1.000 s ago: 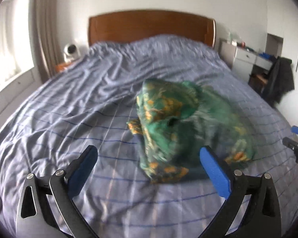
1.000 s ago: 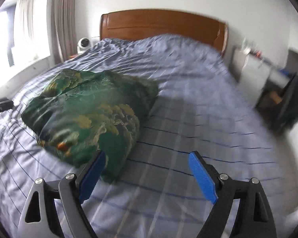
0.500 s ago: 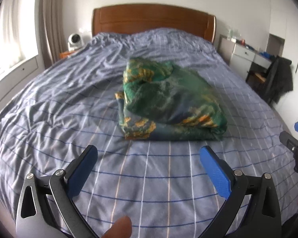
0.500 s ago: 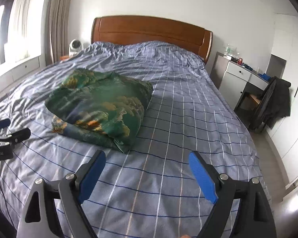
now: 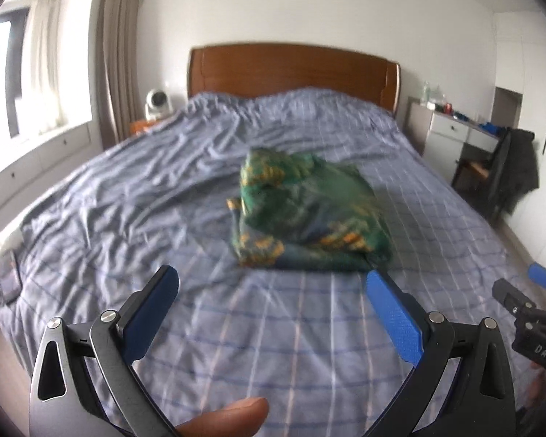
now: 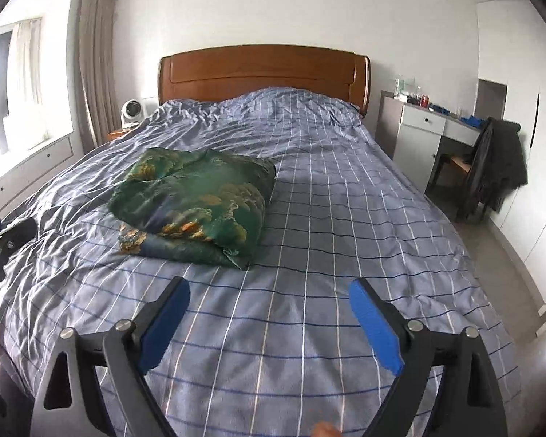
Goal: Fold large clothes
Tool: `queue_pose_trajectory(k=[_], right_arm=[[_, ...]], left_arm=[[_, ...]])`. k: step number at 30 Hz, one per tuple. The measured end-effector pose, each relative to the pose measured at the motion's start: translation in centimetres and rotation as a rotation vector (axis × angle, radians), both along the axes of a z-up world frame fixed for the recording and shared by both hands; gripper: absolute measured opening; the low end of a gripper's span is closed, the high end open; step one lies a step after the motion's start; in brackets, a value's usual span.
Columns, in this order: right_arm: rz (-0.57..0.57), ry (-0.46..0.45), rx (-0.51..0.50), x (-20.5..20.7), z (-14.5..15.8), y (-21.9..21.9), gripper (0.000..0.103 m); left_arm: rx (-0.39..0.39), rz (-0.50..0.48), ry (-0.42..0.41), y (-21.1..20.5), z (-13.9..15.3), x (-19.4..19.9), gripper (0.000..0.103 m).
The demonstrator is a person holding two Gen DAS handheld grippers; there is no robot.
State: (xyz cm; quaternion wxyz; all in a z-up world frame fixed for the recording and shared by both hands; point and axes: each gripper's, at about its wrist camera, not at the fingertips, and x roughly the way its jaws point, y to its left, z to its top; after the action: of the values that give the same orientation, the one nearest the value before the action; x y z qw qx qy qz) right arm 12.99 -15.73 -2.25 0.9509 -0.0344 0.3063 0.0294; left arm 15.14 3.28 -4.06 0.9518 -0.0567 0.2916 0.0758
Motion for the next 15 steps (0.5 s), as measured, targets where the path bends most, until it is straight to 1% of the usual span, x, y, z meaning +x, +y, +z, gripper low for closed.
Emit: queue_pose_trajectory(k=[2, 6, 10, 15], right_arm=[[0.006, -0.019, -0.023, -1.2, 0.4, 0.2, 0.092], [0.025, -0.025, -0.046, -2.8, 0.8, 0.4, 0.092], [0.035, -0.002, -0.021, -3.0, 0.9, 0.4, 0.092], [0.052, -0.01, -0.013, -3.3, 1.6, 1.0, 0.092]], left_arm=[[-0.007, -0.019, 0.031, -0.2, 0.0, -0.2, 0.103], [0.008, -0.031, 0.055, -0.9, 0.2, -0.9, 0.103], [0.004, -0.059, 0.07, -1.4, 0.2, -1.3, 0.103], [0.039, -0.05, 0.083, -1.9, 0.2, -1.4, 0.103]])
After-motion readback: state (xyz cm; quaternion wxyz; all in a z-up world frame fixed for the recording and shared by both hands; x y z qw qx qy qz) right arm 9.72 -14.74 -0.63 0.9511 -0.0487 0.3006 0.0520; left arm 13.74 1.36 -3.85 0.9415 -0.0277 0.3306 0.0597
